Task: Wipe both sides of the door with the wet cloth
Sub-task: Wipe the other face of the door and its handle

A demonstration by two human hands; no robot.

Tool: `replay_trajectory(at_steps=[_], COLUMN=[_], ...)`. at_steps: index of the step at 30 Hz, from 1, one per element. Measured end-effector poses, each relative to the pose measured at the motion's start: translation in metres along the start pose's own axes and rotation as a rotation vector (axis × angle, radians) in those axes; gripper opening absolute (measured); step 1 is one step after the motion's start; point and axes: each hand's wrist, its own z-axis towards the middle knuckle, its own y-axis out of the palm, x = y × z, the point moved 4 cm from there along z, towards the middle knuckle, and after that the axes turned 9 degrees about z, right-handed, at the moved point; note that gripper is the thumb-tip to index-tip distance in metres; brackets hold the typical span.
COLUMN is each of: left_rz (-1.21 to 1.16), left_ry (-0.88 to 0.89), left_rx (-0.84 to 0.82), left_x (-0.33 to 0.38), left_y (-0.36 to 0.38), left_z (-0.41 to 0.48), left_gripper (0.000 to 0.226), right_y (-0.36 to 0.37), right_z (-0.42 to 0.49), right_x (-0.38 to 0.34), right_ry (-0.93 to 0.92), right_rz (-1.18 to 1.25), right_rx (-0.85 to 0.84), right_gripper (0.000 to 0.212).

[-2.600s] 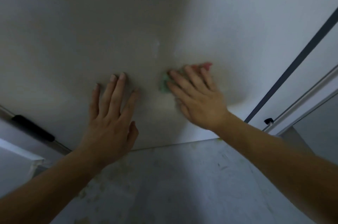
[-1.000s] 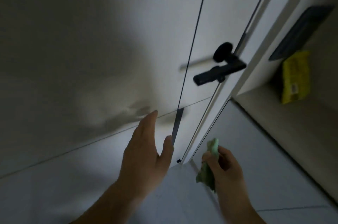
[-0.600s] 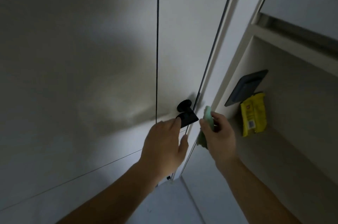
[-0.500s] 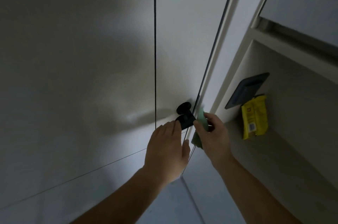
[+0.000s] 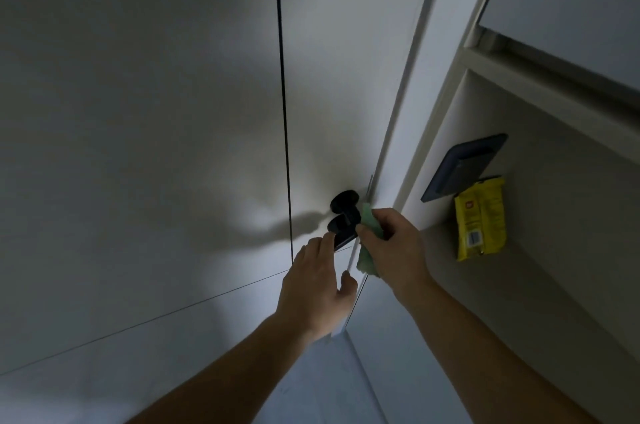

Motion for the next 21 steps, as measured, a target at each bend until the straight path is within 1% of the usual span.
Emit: replay_trajectory(at_steps=[3,6,12,17,21], left_rz=[-0.019,0.019,0.102,0.117,0.226], left_ry=[0.001,0.002,0.045,0.061,0.077], left_rx=[-0.006,-0.014,-0.026,-0.011,0.062], left_x=[0.003,0.005,0.024,0.046,0.065], left_y=[0.003,0.004,-0.005,0.001,0.001], left_z=[-0.010,-0.023,-0.060,-0.112,-0.168], left_gripper=[0.065,0.067,0.062,0.055,0.051], right_y=[-0.005,-0.013,-0.030,-0.056,-0.079], right_z=[-0.007,-0.022,-0.063,-0.119,-0.180], right_x=[-0.001,0.005,0.012,0.014,0.011], right_ry=[-0.012,-0.002,0.075,0.102,0.113], right_rz=[-0.020,-0.025,0.027,0.025,0.046], right_rx=[-0.020,-0.011,-0.005,-0.041,-0.062], right_gripper=[0.012,0.008,0.018,0.018,0.009])
